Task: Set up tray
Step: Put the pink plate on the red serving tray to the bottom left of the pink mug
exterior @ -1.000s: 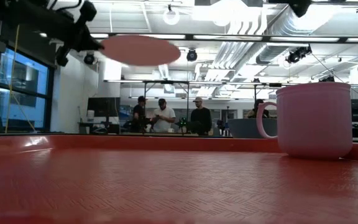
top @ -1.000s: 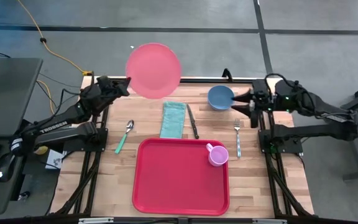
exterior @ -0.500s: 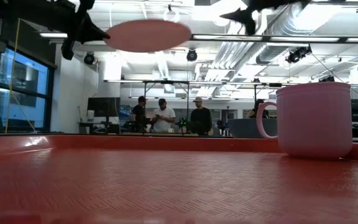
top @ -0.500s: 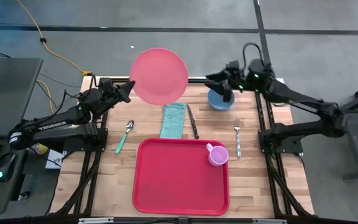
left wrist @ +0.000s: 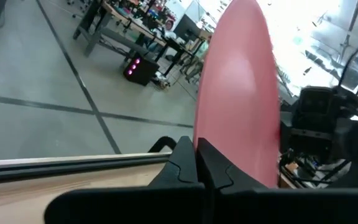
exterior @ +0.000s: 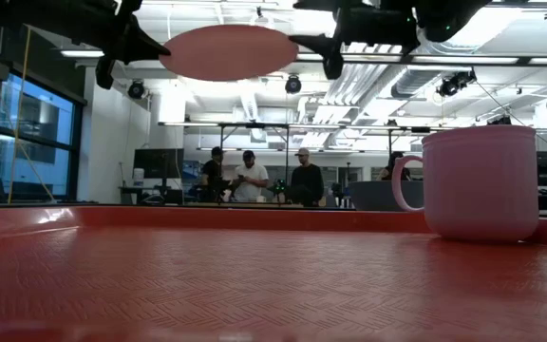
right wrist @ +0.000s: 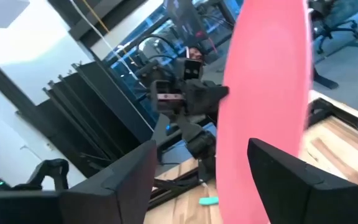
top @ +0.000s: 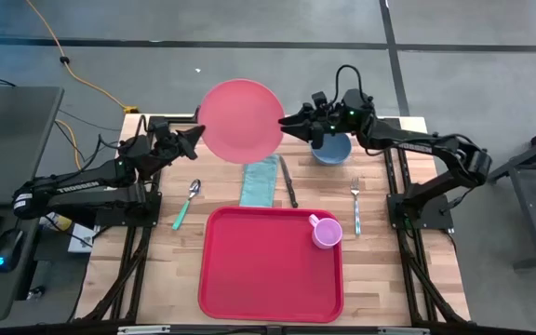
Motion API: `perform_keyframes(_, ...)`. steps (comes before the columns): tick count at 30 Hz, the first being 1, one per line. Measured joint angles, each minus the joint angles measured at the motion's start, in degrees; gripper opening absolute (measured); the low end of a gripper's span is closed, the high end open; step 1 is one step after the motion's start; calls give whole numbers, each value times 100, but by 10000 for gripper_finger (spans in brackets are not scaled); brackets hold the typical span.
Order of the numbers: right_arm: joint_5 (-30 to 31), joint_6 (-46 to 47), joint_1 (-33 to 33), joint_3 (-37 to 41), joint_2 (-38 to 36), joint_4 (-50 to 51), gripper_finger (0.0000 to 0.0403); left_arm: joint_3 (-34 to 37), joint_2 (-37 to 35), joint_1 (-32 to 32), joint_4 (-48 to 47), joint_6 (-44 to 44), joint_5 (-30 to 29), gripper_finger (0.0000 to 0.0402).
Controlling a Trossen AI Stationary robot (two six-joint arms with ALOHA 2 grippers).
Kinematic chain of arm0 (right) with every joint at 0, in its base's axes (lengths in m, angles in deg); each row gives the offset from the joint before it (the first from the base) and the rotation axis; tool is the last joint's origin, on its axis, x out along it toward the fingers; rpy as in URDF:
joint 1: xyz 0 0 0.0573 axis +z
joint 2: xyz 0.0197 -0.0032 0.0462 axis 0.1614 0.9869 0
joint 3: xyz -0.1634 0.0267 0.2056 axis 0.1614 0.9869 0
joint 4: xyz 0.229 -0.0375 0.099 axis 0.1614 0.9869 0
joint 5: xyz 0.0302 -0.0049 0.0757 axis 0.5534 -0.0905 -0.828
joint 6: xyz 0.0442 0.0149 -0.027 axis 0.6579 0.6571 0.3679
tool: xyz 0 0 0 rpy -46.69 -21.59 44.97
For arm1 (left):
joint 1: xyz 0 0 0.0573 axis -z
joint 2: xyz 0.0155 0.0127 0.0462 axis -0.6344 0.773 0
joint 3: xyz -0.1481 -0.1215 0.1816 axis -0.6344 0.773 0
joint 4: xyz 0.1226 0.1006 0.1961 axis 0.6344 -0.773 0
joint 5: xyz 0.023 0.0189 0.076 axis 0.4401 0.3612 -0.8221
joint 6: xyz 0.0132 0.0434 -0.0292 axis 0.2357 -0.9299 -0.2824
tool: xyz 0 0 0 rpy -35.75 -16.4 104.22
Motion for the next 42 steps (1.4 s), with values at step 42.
perform_keyframes(42, -90, -907, -413, -4, -202, 966, 241, 2, 7, -2, 256, -97, 366, 14)
